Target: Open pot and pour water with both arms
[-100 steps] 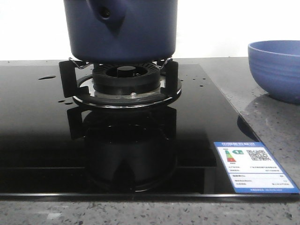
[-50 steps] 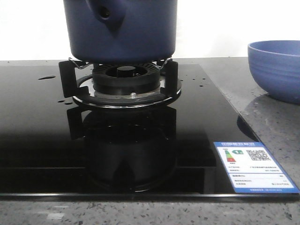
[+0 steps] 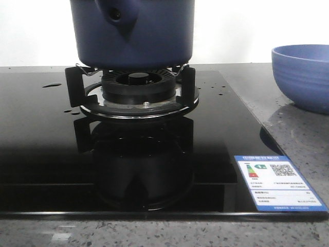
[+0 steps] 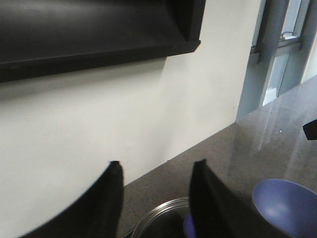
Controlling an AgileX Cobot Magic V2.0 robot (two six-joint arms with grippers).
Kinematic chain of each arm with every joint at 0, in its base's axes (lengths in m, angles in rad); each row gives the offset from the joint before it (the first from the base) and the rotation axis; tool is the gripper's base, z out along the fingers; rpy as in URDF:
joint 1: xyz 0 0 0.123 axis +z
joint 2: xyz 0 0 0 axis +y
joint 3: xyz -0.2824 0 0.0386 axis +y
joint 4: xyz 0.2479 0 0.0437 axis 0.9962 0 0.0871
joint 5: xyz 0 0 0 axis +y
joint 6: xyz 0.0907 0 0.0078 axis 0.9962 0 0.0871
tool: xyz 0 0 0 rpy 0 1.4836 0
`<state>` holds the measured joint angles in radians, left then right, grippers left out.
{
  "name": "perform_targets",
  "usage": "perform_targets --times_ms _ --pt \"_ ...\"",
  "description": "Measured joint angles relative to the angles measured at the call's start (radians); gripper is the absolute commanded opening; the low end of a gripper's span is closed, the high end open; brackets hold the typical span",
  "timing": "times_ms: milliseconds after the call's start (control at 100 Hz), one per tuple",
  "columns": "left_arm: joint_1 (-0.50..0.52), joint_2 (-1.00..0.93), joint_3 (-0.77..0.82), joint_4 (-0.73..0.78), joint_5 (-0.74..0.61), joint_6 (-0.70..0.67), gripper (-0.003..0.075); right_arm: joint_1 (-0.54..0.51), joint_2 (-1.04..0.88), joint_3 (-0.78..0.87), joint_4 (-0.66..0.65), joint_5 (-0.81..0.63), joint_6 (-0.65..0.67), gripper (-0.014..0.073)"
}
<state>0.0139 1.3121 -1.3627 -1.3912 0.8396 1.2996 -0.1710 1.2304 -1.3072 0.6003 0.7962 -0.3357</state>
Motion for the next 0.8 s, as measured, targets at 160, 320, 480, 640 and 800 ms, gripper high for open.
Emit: perform_targets --times_ms 160,320,480,640,800 --pt "0.039 -0.038 0.002 0.018 -0.015 -0.033 -0.0020 0.085 -0.045 0.090 0.033 -0.163 -0.074 -0.0063" --pt "0.042 -0.123 0.092 0.049 -0.150 -0.038 -0.0020 0.193 -0.138 0.275 0.041 -0.375 -0.185 -0.0063" --pt "0.026 -0.278 0.297 0.066 -0.348 -0.013 -0.0020 0.294 -0.298 0.515 0.050 -0.594 -0.243 -0.0063" --pt "-0.057 -0.449 0.558 0.013 -0.526 0.118 -0.0019 0.362 -0.475 0.778 0.054 -0.734 -0.257 -0.0063" --pt "-0.106 -0.630 0.800 -0.116 -0.559 0.241 -0.0020 0.387 -0.658 0.984 0.075 -0.760 -0.258 -0.0063"
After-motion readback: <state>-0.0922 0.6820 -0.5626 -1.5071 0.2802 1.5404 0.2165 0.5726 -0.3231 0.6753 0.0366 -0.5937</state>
